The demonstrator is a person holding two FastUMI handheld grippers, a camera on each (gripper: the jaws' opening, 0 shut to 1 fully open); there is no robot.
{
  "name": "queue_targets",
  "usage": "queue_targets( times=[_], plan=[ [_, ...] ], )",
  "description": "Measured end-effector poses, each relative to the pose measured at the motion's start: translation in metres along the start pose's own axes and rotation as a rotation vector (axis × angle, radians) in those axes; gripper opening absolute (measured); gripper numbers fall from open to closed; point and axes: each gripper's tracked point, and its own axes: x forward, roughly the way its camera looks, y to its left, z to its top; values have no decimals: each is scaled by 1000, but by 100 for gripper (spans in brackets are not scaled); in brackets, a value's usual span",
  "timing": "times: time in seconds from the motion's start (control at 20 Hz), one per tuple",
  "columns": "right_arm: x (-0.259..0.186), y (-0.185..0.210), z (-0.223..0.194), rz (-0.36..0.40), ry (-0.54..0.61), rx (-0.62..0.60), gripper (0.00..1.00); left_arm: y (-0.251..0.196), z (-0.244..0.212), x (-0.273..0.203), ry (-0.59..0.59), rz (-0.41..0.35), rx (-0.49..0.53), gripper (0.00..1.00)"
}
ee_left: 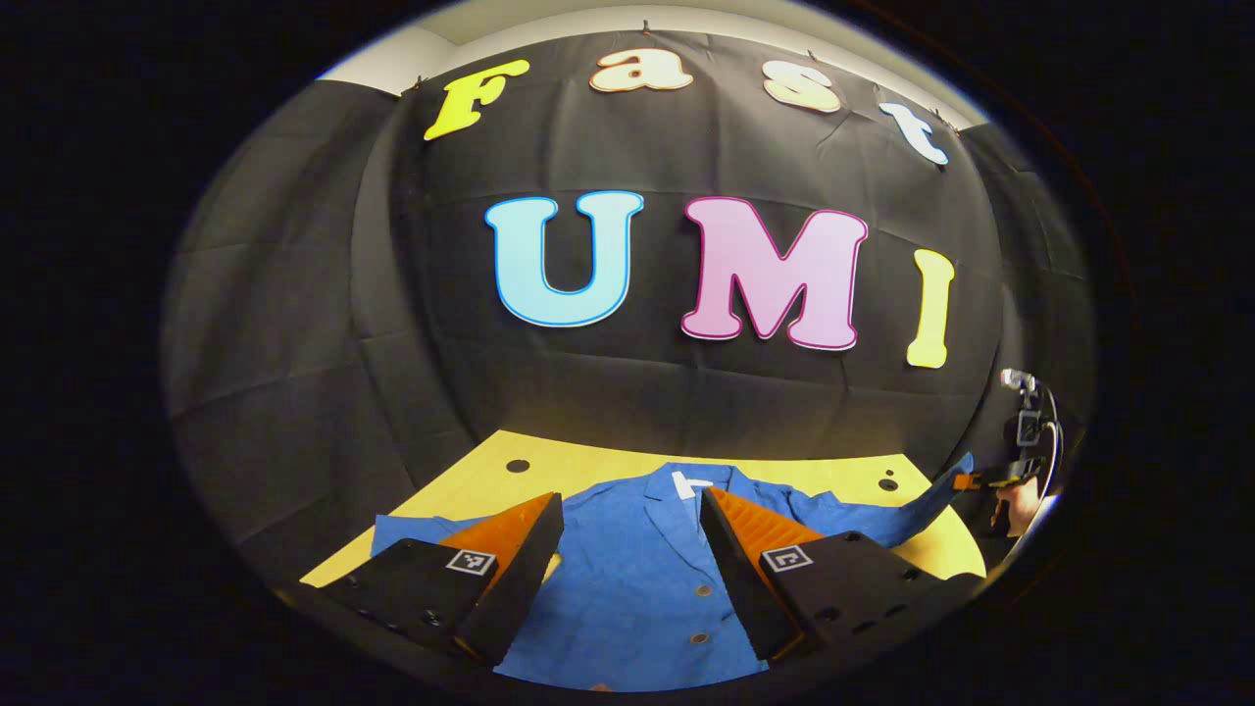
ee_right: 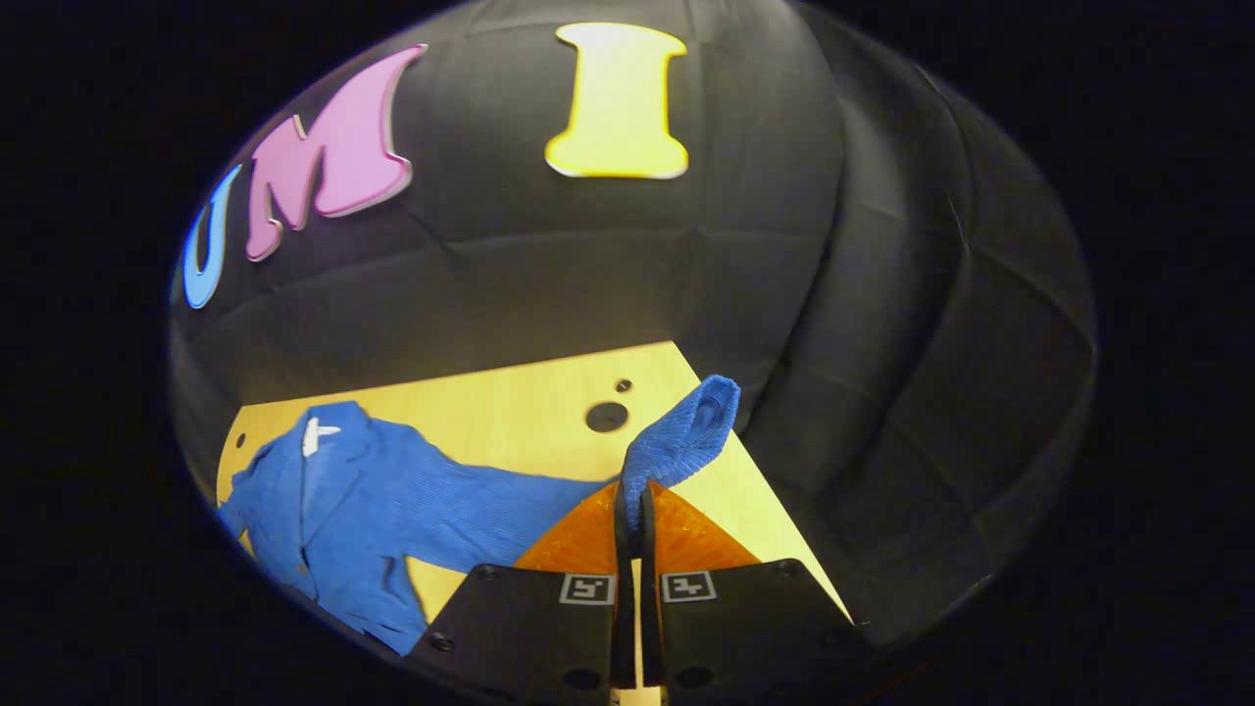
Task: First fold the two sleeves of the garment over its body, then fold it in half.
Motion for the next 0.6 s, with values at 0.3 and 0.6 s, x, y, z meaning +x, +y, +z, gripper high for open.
queue_targets(
  times=[0.3, 0.6],
  plan=[
    [-72, 164, 72, 145, -141, -61, 3, 106, -24, -17, 20, 60, -40, 81],
    [-86, 370, 54, 361, -162, -205, 3, 207, -62, -35, 55, 181, -101, 81]
  ],
)
